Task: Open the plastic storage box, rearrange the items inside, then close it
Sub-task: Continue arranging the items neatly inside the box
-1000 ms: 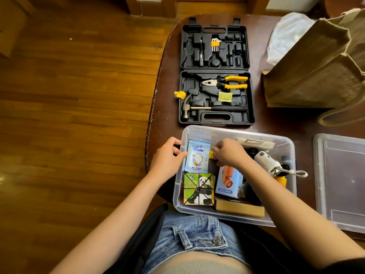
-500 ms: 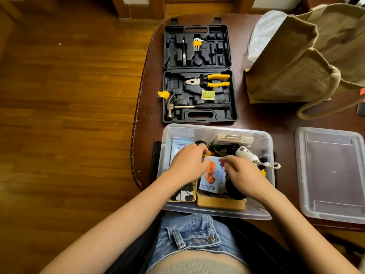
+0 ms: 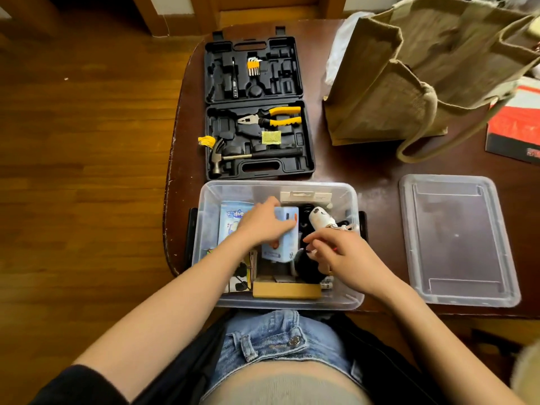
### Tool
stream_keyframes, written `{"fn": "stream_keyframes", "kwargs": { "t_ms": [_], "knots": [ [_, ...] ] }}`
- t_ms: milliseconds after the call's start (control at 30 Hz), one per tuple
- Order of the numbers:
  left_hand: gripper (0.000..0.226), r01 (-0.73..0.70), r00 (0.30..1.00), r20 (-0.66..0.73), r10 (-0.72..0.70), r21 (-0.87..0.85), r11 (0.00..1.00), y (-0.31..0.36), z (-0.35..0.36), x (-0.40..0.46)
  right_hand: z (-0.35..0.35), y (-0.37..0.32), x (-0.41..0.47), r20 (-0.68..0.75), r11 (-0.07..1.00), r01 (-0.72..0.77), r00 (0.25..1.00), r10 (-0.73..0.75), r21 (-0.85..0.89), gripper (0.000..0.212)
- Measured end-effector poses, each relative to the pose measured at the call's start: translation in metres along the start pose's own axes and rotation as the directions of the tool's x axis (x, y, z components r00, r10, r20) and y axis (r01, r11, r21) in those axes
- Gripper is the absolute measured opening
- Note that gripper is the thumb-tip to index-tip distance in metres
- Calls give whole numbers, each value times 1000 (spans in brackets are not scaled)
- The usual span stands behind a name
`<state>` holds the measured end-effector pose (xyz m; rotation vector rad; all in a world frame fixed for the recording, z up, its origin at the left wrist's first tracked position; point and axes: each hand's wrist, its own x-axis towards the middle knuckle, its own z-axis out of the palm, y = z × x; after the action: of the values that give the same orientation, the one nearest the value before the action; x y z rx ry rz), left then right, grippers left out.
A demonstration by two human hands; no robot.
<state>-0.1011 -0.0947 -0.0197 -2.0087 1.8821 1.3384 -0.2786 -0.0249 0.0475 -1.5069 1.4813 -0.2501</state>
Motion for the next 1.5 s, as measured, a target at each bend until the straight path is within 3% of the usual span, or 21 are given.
{"fn": "stream_keyframes", "kwargs": {
  "t_ms": [133, 367, 467, 633, 833, 1033, 1333, 1500],
  "knots": [
    [42, -31, 990, -139, -5, -256, 966, -19, -27, -11, 2, -1, 6, 80, 1000, 21, 997, -22, 7, 22],
    [50, -161, 936, -350, 27, -362, 918, -47, -43, -35, 27, -20, 54, 164, 952, 159, 979, -118, -262, 24],
    [48, -201, 907, -421, 25, -380, 903, -55, -44, -42, 44, -22, 83, 201, 895, 135, 978, -52, -425, 26],
    [54, -215, 887, -460, 33, -349, 912, -64, -42, -45, 71, -14, 114, 399, 751, 175, 908, 127, -637, 24],
    [51, -208, 900, -433, 48, -332, 920, -65, -33, -44, 90, -9, 122, 332, 661, 126, 923, 196, -740, 30],
    [51, -190, 906, -421, 37, -329, 925, -66, -31, -43, 106, -14, 124, 232, 467, 124, 956, 182, -876, 16],
    [52, -222, 895, -443, 45, -355, 908, -69, -27, -45, 120, -1, 121, 111, 653, -79, 963, 245, -753, 19],
    [52, -247, 884, -466, 44, -385, 889, -72, -29, -46, 107, -6, 125, 223, 798, -124, 925, 309, -589, 23]
  ]
}}
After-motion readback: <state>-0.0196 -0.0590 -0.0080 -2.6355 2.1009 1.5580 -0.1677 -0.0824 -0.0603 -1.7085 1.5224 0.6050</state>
